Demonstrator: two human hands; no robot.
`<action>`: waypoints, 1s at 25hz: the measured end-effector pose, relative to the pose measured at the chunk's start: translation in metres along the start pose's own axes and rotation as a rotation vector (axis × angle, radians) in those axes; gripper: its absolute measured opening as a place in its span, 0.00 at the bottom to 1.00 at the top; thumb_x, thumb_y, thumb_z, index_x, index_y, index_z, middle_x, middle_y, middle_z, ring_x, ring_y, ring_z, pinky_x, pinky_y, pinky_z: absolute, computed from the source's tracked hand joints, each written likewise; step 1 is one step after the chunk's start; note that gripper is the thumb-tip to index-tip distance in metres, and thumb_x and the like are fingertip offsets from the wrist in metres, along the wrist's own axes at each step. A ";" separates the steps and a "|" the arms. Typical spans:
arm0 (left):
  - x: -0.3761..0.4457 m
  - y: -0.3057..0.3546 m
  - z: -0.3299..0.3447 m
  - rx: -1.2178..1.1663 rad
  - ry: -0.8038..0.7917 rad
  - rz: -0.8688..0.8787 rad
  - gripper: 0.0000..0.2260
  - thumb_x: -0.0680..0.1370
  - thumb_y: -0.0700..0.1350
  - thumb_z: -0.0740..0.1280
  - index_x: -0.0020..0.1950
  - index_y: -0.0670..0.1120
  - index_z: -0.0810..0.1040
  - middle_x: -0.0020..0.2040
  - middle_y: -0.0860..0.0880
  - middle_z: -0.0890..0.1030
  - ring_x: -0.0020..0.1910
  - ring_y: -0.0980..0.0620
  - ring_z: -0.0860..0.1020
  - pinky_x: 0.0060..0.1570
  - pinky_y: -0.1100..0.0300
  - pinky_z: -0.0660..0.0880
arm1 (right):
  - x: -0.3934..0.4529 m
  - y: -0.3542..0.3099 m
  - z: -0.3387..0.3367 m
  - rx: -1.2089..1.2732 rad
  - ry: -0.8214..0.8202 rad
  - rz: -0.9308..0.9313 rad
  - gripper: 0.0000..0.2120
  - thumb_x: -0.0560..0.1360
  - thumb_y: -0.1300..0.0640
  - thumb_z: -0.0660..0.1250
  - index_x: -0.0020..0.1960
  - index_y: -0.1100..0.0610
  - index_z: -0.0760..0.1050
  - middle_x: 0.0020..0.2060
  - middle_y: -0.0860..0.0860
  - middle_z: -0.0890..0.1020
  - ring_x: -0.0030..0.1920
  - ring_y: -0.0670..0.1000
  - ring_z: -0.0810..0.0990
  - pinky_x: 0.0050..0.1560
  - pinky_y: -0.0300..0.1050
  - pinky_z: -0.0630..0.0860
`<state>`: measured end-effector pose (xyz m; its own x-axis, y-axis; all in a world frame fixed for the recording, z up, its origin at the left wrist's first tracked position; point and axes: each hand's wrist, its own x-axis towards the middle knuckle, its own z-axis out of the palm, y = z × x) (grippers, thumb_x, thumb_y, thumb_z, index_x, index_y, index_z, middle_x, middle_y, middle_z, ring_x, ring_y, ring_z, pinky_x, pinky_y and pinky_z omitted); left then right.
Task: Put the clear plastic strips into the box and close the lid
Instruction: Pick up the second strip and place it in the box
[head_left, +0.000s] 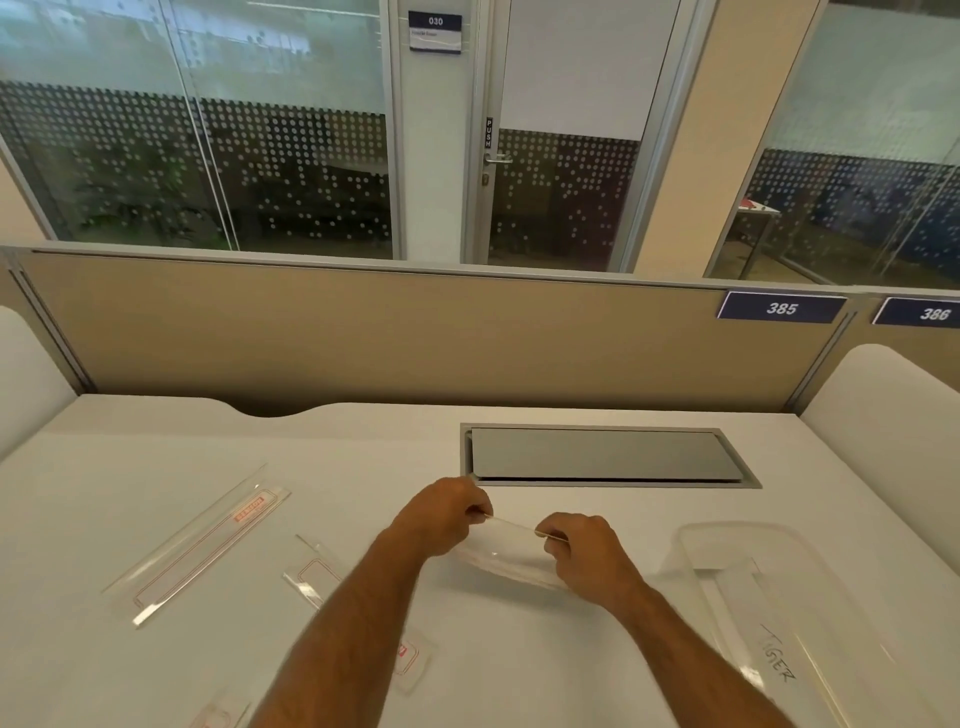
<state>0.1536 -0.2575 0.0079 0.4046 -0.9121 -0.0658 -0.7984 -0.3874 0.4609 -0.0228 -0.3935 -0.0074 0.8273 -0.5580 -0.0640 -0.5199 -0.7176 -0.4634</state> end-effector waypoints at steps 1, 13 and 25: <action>-0.005 0.001 -0.003 -0.060 -0.021 -0.005 0.09 0.80 0.39 0.65 0.57 0.44 0.83 0.57 0.45 0.83 0.54 0.49 0.79 0.53 0.63 0.71 | -0.003 0.001 -0.003 0.045 -0.034 -0.014 0.12 0.77 0.59 0.65 0.59 0.52 0.80 0.52 0.47 0.84 0.51 0.48 0.81 0.54 0.40 0.76; -0.063 0.035 -0.039 -0.554 -0.022 -0.206 0.15 0.79 0.48 0.68 0.64 0.45 0.78 0.52 0.45 0.84 0.48 0.51 0.82 0.50 0.57 0.77 | -0.045 -0.034 -0.021 0.163 -0.262 -0.056 0.38 0.59 0.37 0.76 0.66 0.48 0.74 0.44 0.40 0.80 0.43 0.44 0.80 0.39 0.31 0.73; -0.105 0.072 -0.033 -0.849 0.044 -0.193 0.26 0.73 0.65 0.66 0.63 0.48 0.76 0.62 0.47 0.79 0.60 0.47 0.78 0.62 0.49 0.77 | -0.086 -0.061 -0.021 1.418 -0.003 0.269 0.12 0.71 0.65 0.70 0.54 0.61 0.79 0.52 0.57 0.85 0.56 0.56 0.82 0.61 0.58 0.77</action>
<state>0.0681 -0.1848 0.0770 0.5298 -0.8277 -0.1848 -0.1184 -0.2879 0.9503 -0.0668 -0.3105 0.0451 0.7418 -0.6048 -0.2899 -0.0135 0.4187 -0.9080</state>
